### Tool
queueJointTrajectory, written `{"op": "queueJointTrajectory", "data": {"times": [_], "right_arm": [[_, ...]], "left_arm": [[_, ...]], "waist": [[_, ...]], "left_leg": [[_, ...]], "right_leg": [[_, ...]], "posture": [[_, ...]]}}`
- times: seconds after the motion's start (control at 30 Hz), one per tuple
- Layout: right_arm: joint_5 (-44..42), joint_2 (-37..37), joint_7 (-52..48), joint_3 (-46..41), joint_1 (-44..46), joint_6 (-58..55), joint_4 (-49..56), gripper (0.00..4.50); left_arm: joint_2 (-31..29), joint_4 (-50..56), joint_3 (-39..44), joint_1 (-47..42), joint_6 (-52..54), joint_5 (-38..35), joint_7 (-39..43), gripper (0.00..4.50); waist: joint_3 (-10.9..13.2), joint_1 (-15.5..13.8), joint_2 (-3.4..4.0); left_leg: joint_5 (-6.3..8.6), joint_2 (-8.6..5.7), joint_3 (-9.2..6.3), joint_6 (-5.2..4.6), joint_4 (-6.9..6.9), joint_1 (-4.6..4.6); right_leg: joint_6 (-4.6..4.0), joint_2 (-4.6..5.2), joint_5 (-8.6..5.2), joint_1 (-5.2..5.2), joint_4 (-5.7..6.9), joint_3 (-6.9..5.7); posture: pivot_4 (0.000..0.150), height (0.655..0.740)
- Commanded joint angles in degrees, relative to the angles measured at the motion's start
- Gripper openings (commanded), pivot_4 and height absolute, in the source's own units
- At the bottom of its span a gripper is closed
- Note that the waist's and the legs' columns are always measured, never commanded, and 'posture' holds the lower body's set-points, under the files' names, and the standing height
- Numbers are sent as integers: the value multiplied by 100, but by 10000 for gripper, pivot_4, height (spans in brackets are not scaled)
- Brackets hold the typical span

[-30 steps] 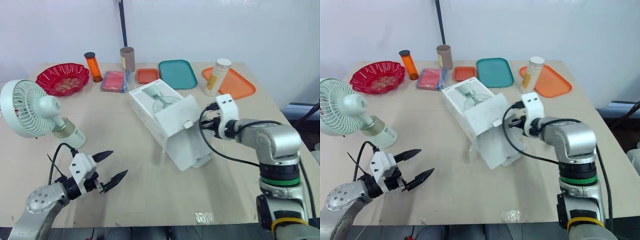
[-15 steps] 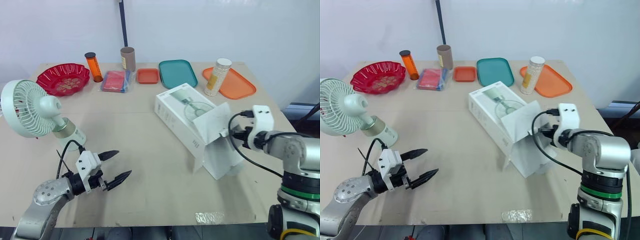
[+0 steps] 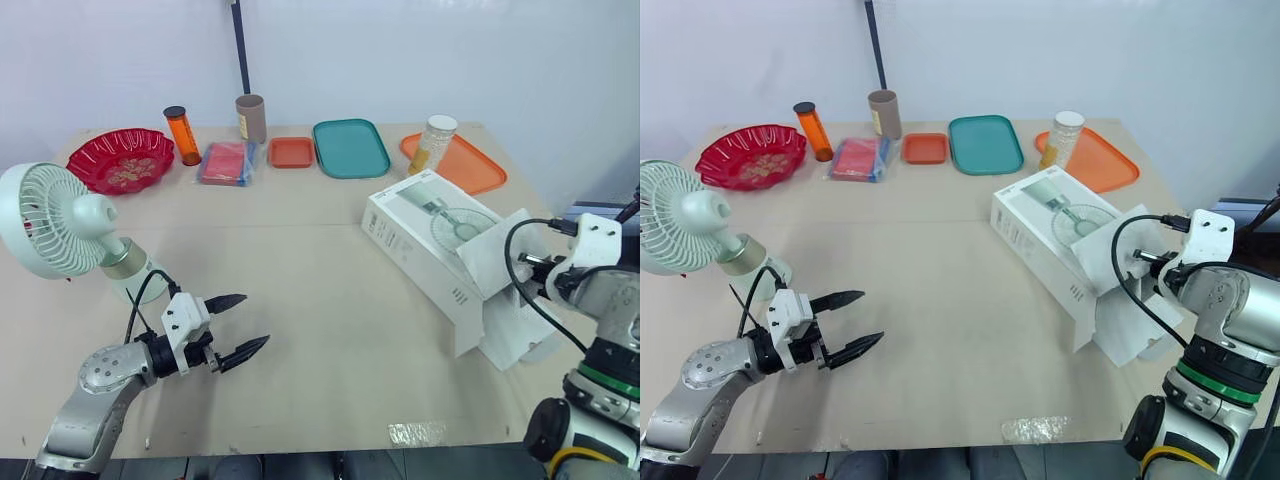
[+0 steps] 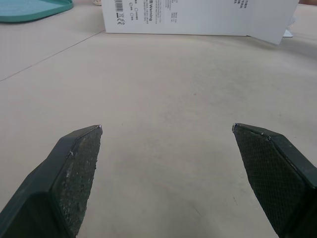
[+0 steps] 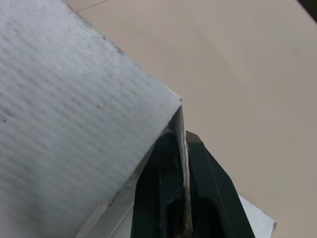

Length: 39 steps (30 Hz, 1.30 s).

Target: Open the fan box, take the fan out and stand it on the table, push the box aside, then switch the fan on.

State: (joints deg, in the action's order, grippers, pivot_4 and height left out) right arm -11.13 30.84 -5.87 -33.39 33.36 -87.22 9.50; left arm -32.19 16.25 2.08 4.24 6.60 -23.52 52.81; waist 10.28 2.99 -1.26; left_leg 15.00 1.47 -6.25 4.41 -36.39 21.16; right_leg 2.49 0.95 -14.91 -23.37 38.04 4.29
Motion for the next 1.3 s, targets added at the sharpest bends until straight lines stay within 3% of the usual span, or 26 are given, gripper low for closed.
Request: {"op": "queueJointTrajectory", "data": {"times": [0.03,0.27,0.4,0.67,0.87,1.1,1.3], "right_arm": [[-144,117,-236,184,-173,127,358,284],[-377,516,-832,464,-695,522,378,24805],[-502,1050,-1434,798,-1418,1103,407,44493],[-1316,1922,-3311,261,-2528,2692,1307,44493],[-1689,2096,-4138,-259,-2925,3775,1588,44493],[-2985,1645,-4434,-278,-2411,4202,2108,44493],[-3370,1256,-4102,711,-1543,4319,2129,44493]], "left_arm": [[4,57,18,-17,-86,-18,9,45000],[108,215,143,-44,-37,-425,78,45000],[127,195,162,-77,-93,-428,48,45000],[53,168,153,-50,-67,-429,151,45000],[102,164,167,-158,-67,-422,126,45000],[121,172,203,-239,-78,-435,100,45000],[124,279,217,-88,-160,-346,38,45000]], "waist": [[0,-11,0],[0,-22,2],[-1,-31,1],[-1,-16,9],[1,-28,4],[1,-19,4],[2,-29,1]], "left_leg": [[0,0,0,-1,0,0],[1,-1,0,-3,0,-1],[2,-2,0,-4,0,1],[2,1,5,-5,-1,-2],[2,1,5,-5,-3,-5],[2,3,6,-5,-3,-3],[2,3,4,-5,-4,-11]], "right_leg": [[0,0,0,0,0,0],[2,1,-1,1,0,0],[2,2,-1,3,-1,0],[34,-4,-18,10,0,8],[37,-4,-20,11,-1,7],[34,-7,-18,17,-1,9],[32,-6,-16,13,-1,8]], "posture": [[1500,7400],[1500,7400],[1500,7400],[1500,7400],[1500,7400],[1500,7400],[1500,7400]]}}
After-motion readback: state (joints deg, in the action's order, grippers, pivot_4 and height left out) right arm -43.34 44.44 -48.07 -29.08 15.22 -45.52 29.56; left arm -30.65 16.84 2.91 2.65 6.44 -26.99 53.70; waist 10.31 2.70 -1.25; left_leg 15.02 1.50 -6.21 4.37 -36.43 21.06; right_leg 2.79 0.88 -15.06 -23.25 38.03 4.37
